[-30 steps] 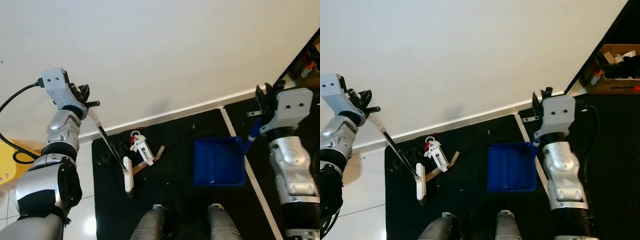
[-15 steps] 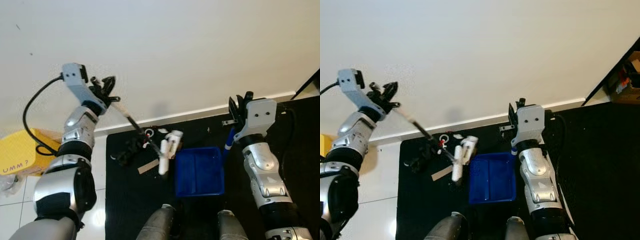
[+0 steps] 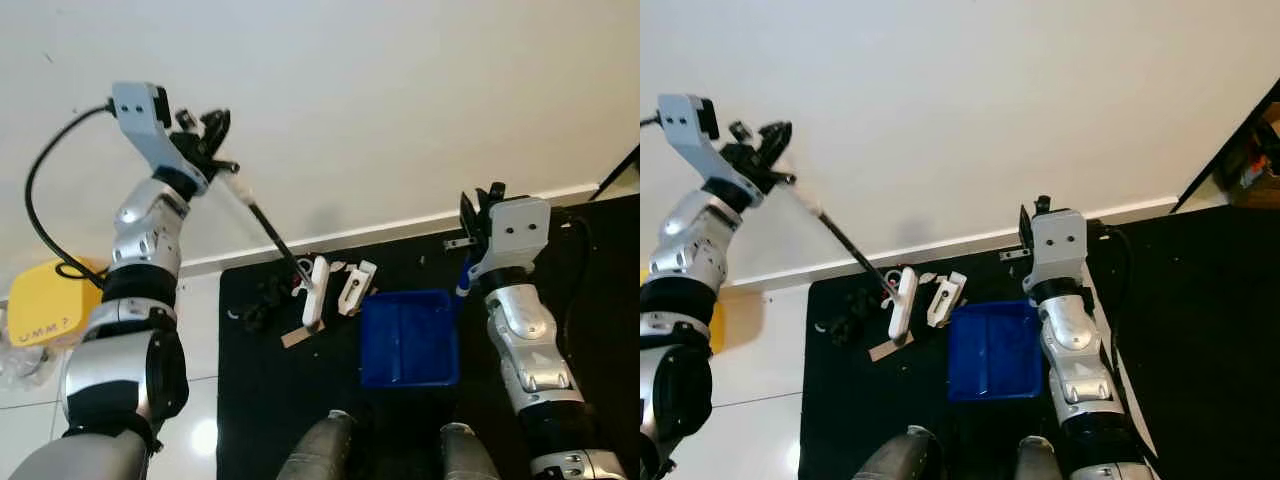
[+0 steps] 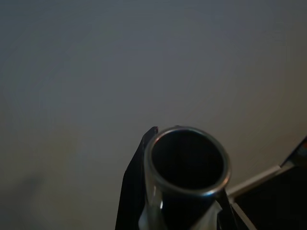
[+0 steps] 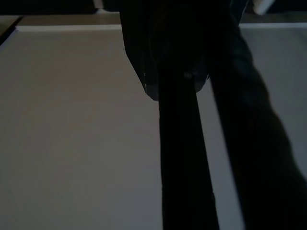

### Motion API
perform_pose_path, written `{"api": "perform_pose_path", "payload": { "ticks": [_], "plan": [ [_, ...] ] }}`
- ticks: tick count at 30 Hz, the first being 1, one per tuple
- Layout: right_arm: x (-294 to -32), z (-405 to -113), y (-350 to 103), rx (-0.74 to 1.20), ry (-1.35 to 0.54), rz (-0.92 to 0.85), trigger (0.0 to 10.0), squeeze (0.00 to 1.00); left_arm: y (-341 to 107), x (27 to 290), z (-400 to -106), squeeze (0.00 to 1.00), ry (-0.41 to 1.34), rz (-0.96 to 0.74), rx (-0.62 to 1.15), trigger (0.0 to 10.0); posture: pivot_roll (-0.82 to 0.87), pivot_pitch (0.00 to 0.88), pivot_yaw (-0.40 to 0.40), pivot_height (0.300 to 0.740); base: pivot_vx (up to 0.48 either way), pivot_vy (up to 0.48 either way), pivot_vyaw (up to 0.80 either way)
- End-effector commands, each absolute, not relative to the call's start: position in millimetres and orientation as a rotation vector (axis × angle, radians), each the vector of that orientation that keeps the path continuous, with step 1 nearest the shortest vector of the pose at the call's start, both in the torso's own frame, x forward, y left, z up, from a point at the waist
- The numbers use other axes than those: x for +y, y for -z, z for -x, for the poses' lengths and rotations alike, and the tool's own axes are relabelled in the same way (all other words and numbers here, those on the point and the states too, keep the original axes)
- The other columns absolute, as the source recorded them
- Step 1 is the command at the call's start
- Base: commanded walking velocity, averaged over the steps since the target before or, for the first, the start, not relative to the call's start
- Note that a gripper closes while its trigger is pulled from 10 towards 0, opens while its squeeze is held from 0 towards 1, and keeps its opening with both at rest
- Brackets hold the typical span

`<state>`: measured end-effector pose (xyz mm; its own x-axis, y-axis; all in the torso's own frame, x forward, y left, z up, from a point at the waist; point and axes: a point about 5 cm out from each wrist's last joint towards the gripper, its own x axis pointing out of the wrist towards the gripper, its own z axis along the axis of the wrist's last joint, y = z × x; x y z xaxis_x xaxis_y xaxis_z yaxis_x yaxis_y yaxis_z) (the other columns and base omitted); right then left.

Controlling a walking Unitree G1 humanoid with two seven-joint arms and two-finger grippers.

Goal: Sweep floor

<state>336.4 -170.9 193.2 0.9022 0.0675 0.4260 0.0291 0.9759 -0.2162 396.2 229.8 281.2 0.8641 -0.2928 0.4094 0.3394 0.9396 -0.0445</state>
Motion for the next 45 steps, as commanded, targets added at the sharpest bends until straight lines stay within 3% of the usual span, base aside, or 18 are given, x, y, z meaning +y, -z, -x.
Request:
{"api": "perform_pose_path", "payload": {
  "ticks": [1,7,9,12,16,27,32,36,45],
  "plan": [
    [-178,-333,-189,-0.449,0.016,0.276,10.0,0.0,-282,241,-394,0.02,0.297,0.049,-0.417,10.0,0.0,0.309,0.217,0.74,0.0,0.0,0.0],
    [-195,-332,-178,-0.404,0.088,0.331,10.0,0.0,-260,217,-402,0.04,0.271,-0.059,-0.335,10.0,-0.01,0.335,0.223,0.74,0.0,0.0,0.0],
    [-195,-332,-178,-0.404,0.088,0.331,10.0,0.0,-260,217,-402,0.04,0.271,-0.059,-0.335,10.0,-0.01,0.335,0.223,0.74,0.0,0.0,0.0],
    [-189,-331,-163,-0.368,0.106,0.316,10.0,0.0,-236,193,-406,0.04,0.286,-0.188,-0.24,10.0,-0.02,0.364,0.229,0.74,0.0,0.0,0.0],
    [-187,-330,-161,-0.368,0.115,0.307,10.0,0.0,-230,189,-406,0.03,0.291,-0.199,-0.214,10.0,-0.01,0.375,0.233,0.74,0.0,0.0,0.0],
    [-182,-333,-165,-0.414,0.139,0.324,10.0,0.0,-241,187,-411,0.02,0.243,-0.089,-0.253,10.0,-0.02,0.403,0.224,0.74,0.0,0.0,0.0],
    [-175,-344,-174,-0.449,0.124,0.297,10.0,0.0,-245,179,-414,0.0,0.225,0.048,-0.266,10.0,-0.02,0.408,0.218,0.74,0.0,0.0,0.0],
    [-164,-346,-168,-0.416,0.088,0.219,10.0,0.0,-235,167,-414,0.0,0.278,0.198,-0.223,10.0,-0.02,0.398,0.214,0.74,0.0,0.0,0.0],
    [-147,-345,-155,-0.393,0.03,0.111,10.0,0.0,-204,153,-409,0.0,0.304,0.247,-0.147,10.0,-0.01,0.373,0.212,0.74,0.0,0.0,0.0]
  ]
}}
